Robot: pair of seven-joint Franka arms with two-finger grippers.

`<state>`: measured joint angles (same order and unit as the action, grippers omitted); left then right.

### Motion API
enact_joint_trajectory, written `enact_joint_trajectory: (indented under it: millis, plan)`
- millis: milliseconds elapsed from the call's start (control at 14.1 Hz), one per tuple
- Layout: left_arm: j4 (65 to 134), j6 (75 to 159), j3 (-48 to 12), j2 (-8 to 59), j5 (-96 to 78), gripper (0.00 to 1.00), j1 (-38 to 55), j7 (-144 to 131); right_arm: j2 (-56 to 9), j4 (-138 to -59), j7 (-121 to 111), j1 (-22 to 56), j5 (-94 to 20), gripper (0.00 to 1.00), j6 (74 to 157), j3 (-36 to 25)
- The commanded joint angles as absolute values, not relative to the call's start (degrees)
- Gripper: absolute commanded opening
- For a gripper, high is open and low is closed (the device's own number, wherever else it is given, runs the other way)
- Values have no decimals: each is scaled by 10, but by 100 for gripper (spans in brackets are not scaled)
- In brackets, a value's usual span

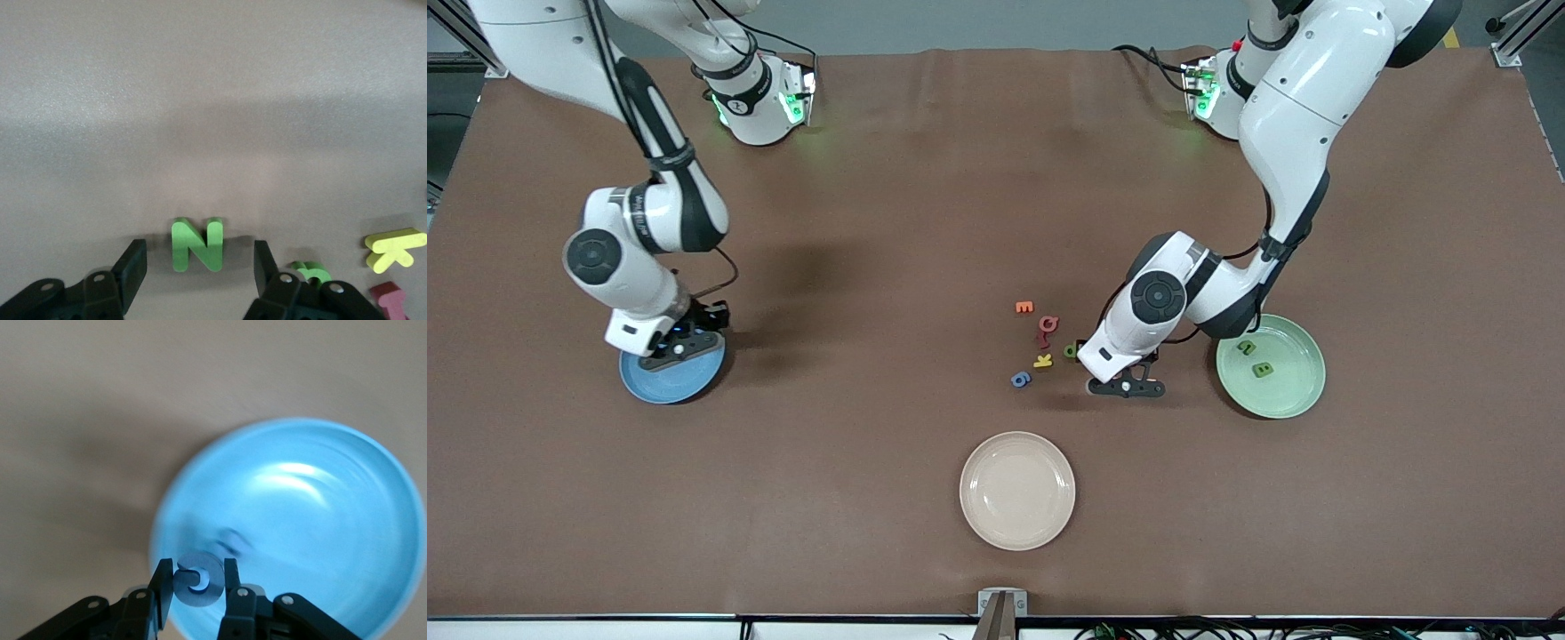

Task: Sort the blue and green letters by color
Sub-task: 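Drop the blue e on the blue plate while the left gripper lifts N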

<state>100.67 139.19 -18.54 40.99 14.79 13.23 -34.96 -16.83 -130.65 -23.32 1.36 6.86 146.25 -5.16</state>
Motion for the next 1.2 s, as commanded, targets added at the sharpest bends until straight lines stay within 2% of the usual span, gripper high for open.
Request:
enact_joint_trajectory:
  millis: [0,71,141,424,707,919,1131]
  plan:
    - [995,1389,-185,416,161,72,133,-359,-156,-1324,-317,-53,71,14,1482,-37]
    - [995,1389,-185,417,161,69,133,-359,-157,-1321,-338,-62,71,44,1482,-37]
    - [995,1389,-181,417,161,66,134,-358,-158,-1318,-349,-68,69,99,1482,-37]
    - [994,1390,-180,419,161,52,133,-358,-156,-1307,-346,-67,67,100,1470,-35]
    - [987,1390,-178,425,160,39,133,-359,-152,-1242,-274,-31,-22,100,1330,-6]
    - [985,1390,-178,425,159,28,132,-376,-152,-1199,-89,62,-27,100,1286,-4]
    - [983,1390,-178,418,161,19,120,-394,-165,-1109,158,184,-28,100,1235,-5]
